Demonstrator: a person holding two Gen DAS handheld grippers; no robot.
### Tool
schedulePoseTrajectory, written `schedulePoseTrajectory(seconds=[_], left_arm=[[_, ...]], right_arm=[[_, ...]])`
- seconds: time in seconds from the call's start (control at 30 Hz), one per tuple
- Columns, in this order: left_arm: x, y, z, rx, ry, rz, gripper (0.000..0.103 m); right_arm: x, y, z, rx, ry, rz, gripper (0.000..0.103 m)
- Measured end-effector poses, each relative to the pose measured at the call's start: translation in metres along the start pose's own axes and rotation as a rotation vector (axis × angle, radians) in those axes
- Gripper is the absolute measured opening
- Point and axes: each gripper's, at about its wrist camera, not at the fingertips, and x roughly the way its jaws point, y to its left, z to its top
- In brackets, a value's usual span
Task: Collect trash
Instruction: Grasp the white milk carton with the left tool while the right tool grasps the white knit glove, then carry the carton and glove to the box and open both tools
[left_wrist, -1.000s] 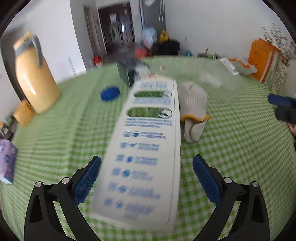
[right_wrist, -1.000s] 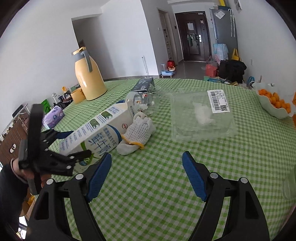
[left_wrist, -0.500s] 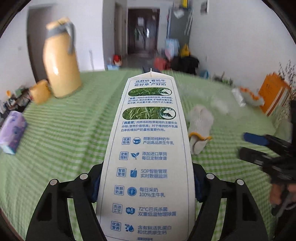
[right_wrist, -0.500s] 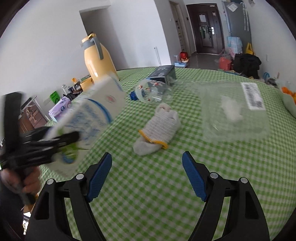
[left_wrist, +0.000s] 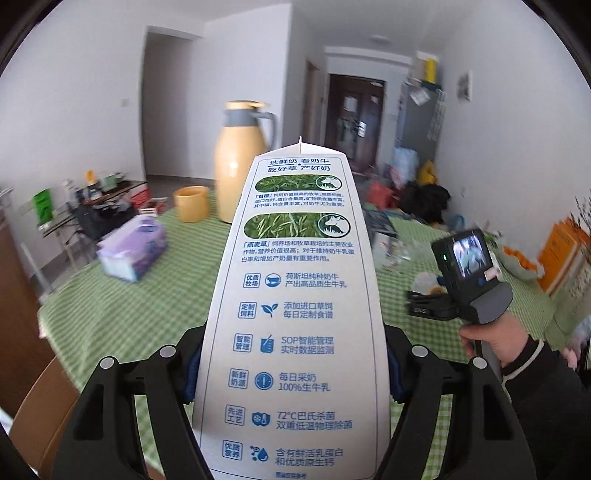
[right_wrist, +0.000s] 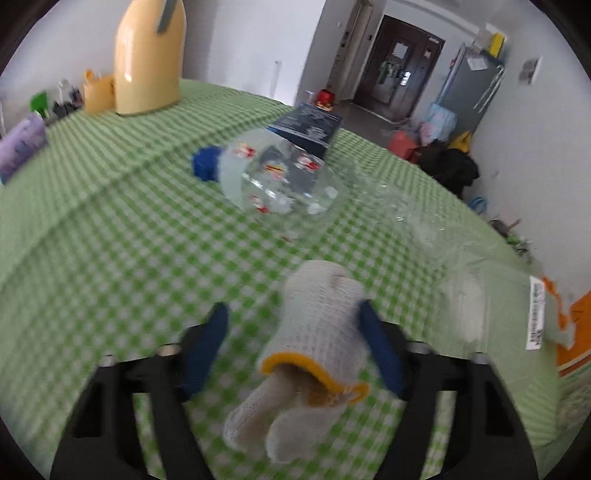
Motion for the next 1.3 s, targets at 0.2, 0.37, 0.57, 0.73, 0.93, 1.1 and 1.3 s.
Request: schedulePoseTrajectory(seconds=[0.2,0.37,0.57,0.73,0.93,1.1,1.3], left_arm=[[-0.026,0.025,-0.006,-0.057,-0.028,0.06,0.069],[-0.033,0.027,-0.006,-0.078,-0.044,0.07,0.069],[-0.047,0.024,-0.007,-0.081,-0.079,0.083,0.069],[-0.064,0.034,-0.011,-0.11,-0.094,0.105,0.069],[-0.086,0.064,-0.023,-0.148,-0.1,0.192,0.069],[-0.104,0.118,-0.062,-0.208,-0.06,0.339,0.07],[-0.123,0.22,-0.14,-0.364,0.044,0.569,0.07]], right_arm=[[-0.02,-0.032,0.0,0.098,-0.005,0.155,0.023],[-0.077,-0.043,-0.002,0.102,-0.114,0.243,0.022],[-0.135,-0.039,0.005,0.083,-0.229,0.296,0.022],[-0.157,-0.009,0.017,0.027,-0.262,0.356,0.022],[-0.172,0.066,0.024,-0.084,-0.263,0.482,0.023],[-0.184,0.161,0.016,-0.246,-0.229,0.649,0.023],[-0.206,0.286,-0.007,-0.444,-0.17,0.856,0.023]])
